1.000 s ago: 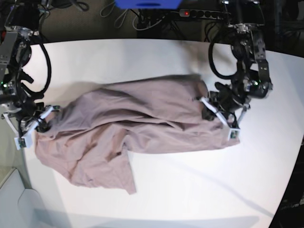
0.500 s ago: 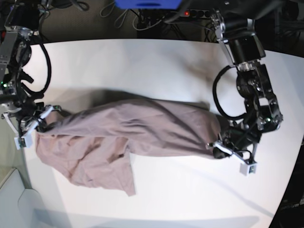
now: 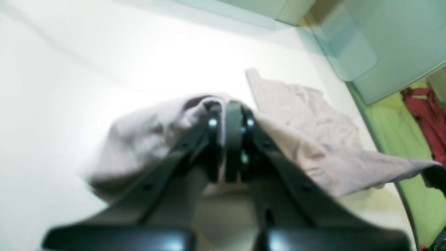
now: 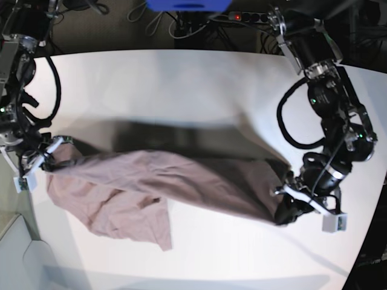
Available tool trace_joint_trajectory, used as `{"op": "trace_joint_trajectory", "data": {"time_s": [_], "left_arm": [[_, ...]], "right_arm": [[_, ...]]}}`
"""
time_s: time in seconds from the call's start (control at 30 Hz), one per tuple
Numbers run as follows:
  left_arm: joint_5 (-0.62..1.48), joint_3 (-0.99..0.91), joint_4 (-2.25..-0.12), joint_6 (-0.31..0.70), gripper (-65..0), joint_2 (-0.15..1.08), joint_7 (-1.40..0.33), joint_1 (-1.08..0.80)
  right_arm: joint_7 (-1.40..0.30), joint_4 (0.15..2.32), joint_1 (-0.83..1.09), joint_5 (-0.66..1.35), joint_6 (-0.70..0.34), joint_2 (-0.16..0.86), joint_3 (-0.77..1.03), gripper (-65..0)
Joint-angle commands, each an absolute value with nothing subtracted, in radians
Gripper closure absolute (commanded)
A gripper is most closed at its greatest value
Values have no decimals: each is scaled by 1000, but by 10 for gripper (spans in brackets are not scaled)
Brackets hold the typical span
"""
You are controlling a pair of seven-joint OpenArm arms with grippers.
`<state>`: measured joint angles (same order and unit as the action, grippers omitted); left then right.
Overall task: Layout the t-shirt on the table in an organized manner, then fold the t-shirt properly
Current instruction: 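Pull the shirt edge with the left gripper away from the right gripper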
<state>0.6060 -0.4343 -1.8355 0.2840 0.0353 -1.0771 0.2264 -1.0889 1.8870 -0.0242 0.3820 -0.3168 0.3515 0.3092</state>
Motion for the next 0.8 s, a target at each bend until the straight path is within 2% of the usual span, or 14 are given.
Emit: {"op": "trace_joint_trajectory", "data": {"time_s": [0.0,0.13,0.33,0.47,0.77], "left_arm": [[621,-463,-1856,286,-3,44,-1044,246],[676,-542,-1847,367,-2,45,-1043,254],[677,-562,-1738,372,-2,68,-1041,292],[677,-559,-1546,377,-3,79,-1000,349],[679,-433,-1067,377,-4,119,-708,458]], "right_arm": [[-1067,1906,-54,387,-320,367,315,0],[-1067,1906,-67,387,-320,367,315,0],[-1067,1906,-67,386,-320,367,312,0],[-1067,1905,-67,386,-320,361,309,0],[-1017,1877,-56,384,-320,355,308,0]]}}
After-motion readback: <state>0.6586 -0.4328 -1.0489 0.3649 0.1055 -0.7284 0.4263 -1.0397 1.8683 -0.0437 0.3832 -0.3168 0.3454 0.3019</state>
